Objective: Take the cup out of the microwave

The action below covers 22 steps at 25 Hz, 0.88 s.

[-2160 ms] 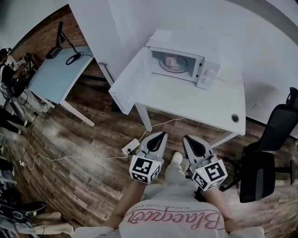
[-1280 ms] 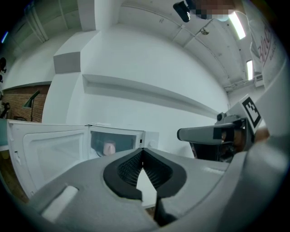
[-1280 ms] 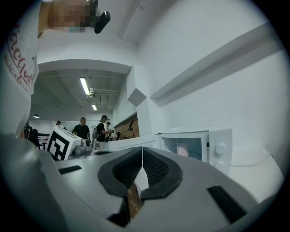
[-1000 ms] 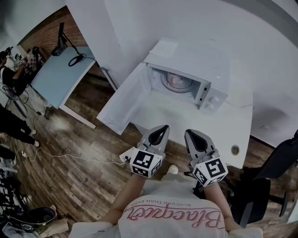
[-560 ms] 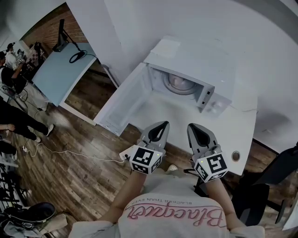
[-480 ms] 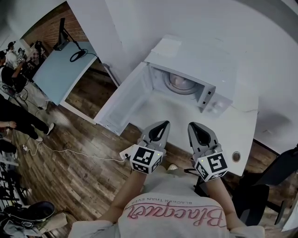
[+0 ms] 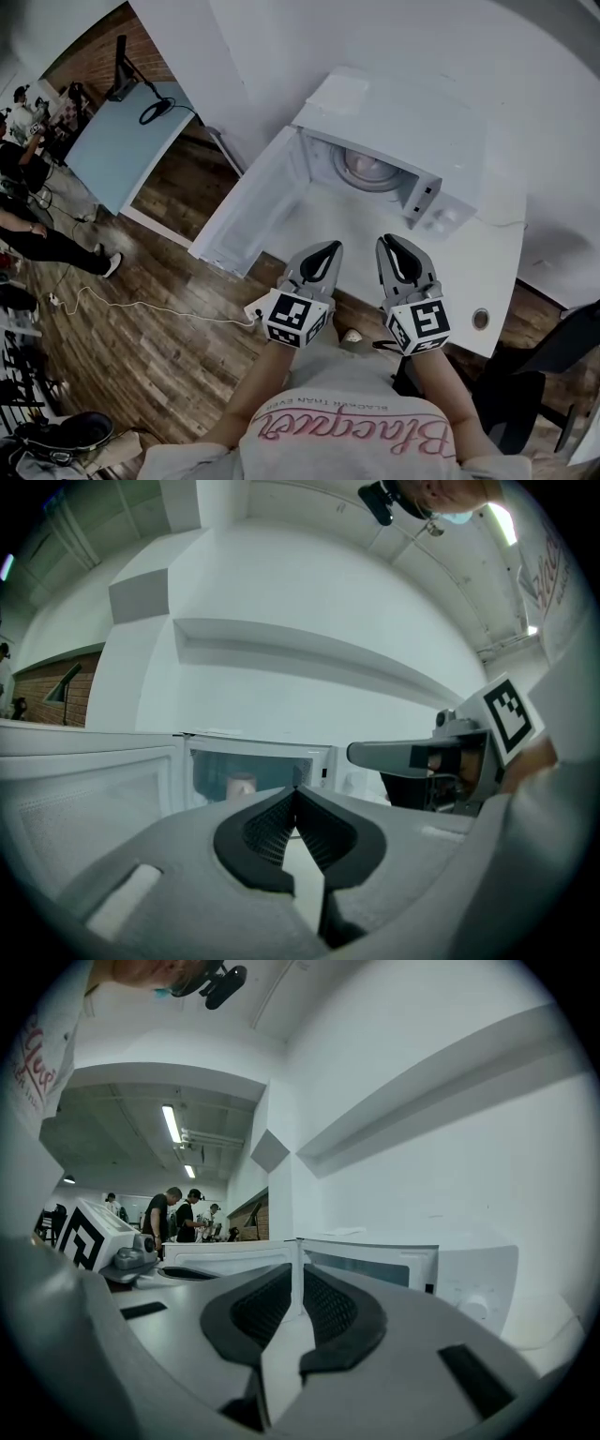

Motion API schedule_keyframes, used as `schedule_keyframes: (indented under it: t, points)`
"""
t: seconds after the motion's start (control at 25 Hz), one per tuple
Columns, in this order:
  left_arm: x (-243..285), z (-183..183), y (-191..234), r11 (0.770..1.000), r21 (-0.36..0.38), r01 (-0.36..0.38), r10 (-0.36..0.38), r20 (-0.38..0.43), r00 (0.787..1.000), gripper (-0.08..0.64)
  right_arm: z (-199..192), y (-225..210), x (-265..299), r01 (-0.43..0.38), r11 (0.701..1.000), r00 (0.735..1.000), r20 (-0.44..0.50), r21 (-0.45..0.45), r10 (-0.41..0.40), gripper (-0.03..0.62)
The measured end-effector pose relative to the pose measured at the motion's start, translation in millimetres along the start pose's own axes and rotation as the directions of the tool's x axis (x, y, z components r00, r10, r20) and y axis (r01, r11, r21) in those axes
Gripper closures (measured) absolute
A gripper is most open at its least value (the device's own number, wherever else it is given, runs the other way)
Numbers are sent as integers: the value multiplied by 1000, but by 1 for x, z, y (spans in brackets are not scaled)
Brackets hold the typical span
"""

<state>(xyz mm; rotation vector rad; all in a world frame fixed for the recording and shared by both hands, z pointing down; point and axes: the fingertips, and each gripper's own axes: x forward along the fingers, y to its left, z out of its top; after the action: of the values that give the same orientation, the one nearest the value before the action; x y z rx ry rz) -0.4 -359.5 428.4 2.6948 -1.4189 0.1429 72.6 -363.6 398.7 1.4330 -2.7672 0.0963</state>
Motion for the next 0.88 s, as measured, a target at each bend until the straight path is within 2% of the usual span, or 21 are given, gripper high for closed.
schedule_keyframes:
  t: [0.12,0.16,0.36,0.56,0.88]
  points:
    - [8,1,10,1000,3,16,-16,-4,1000,555,-3,-5,16,22,1000,1000,-10,12,-22,494]
    - [12,2,15,1000,5,20,-20,-4,1000,555,-5,-6,22,29,999,999,-15,14,-29,488]
    - [31,4,42,999,9,40,-40,-7,999,555,-14,-15,58,57,998,998,-41,8,-57,489]
    - [53,1,72,998,9,64,-64,-16,998,555,-26,-29,98,118,993,991,-60,21,-117,495]
    - [84,-7,102,993,-2,120,-120,-23,993,555,-54,-56,150,217,976,967,-143,13,-213,495]
